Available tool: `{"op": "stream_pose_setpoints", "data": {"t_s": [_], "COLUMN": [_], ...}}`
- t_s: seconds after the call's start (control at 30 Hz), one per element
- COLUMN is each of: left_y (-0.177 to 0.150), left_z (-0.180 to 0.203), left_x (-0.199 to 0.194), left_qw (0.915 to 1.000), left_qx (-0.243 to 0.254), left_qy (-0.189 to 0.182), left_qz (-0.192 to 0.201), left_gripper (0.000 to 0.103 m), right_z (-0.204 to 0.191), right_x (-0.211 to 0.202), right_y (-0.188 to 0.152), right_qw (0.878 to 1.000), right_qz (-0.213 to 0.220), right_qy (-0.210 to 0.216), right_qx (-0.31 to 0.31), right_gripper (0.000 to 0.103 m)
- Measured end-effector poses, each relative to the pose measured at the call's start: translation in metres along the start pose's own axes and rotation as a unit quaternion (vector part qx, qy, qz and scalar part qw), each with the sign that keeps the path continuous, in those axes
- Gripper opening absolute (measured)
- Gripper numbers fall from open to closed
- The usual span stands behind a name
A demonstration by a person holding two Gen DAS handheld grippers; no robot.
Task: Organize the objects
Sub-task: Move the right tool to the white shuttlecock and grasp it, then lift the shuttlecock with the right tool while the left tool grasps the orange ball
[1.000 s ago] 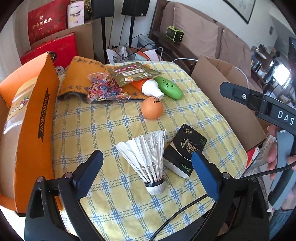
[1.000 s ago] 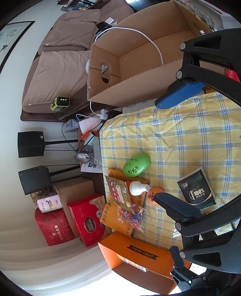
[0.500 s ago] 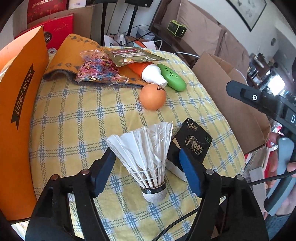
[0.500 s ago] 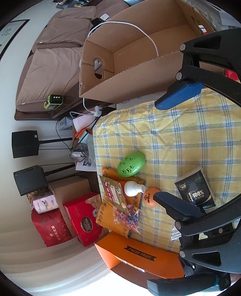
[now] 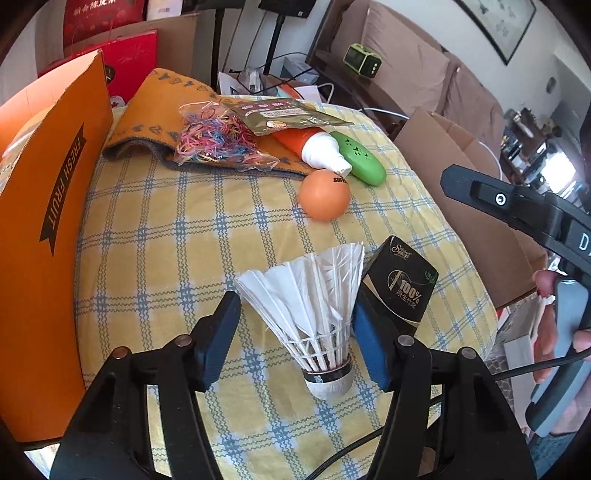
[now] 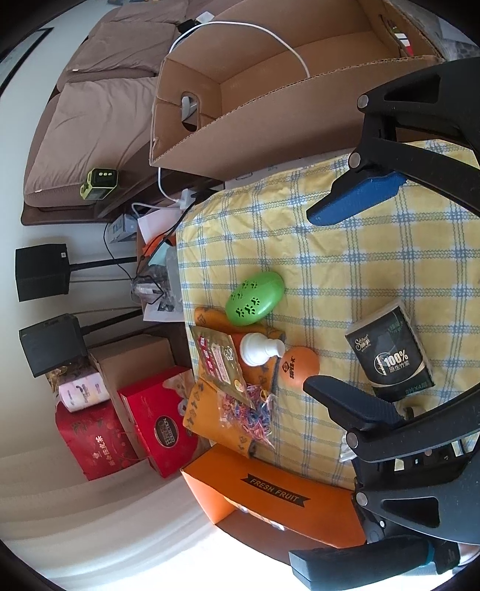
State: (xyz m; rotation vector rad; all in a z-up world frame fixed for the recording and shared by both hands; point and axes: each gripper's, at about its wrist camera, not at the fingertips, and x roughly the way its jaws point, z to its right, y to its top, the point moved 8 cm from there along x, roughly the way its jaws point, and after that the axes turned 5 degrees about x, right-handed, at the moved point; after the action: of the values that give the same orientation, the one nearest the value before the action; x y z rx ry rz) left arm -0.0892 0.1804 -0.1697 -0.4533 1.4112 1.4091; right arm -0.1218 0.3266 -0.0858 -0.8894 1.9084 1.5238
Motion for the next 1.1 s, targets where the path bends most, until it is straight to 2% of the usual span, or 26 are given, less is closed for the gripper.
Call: {"op": "stream_pose_setpoints", "data": {"t_s": [0.1, 0.3, 0.5, 0.57, 0.73, 0.93, 1.1], "left_y": [-0.002, 0.002, 0.011, 0.012, 0.013, 0.016, 0.018], "left_z": [0.002, -0.010, -0.004, -0.003, -0.009, -0.013, -0.016], "left_x": [-0.004, 0.004, 0.012, 0.013, 0.005, -0.015, -0.017], "left_qw": [0.9999, 0.9992, 0.9996, 0.9998, 0.9994, 0.9984, 0.9982], "left_qx": [0.011, -0.038, -0.027, -0.022, -0.031, -0.027, -0.024], "left_qy": [0.007, -0.012, -0.001, -0.002, 0.002, 0.022, 0.032], "left_qz": [0.003, -0.006, -0.002, -0.002, 0.015, 0.045, 0.046], "left_gripper": [0.051, 0.050, 0.049, 0.045, 0.043, 0.043, 0.043], "right_z": [-0.003, -0.010, -0.016, -0.018, -0.024, -0.034, -0.041], "right_x": [0.000, 0.006, 0.019, 0.024, 0.038, 0.056, 0.072], "right_y": [0.000, 0.000, -0.001, 0.000, 0.002, 0.003, 0.000], "right_qw": [1.000, 1.000, 0.999, 0.999, 0.998, 0.997, 0.995], "right_qz": [-0.001, -0.005, -0.020, -0.026, -0.041, -0.058, -0.074], "right_qy": [0.002, 0.006, 0.026, 0.033, 0.047, 0.055, 0.056], "right_qx": [-0.002, -0.008, 0.005, 0.009, 0.017, 0.021, 0.018], "right_gripper": [0.084, 0.077, 0.072, 0.070, 0.065, 0.065, 0.064]}}
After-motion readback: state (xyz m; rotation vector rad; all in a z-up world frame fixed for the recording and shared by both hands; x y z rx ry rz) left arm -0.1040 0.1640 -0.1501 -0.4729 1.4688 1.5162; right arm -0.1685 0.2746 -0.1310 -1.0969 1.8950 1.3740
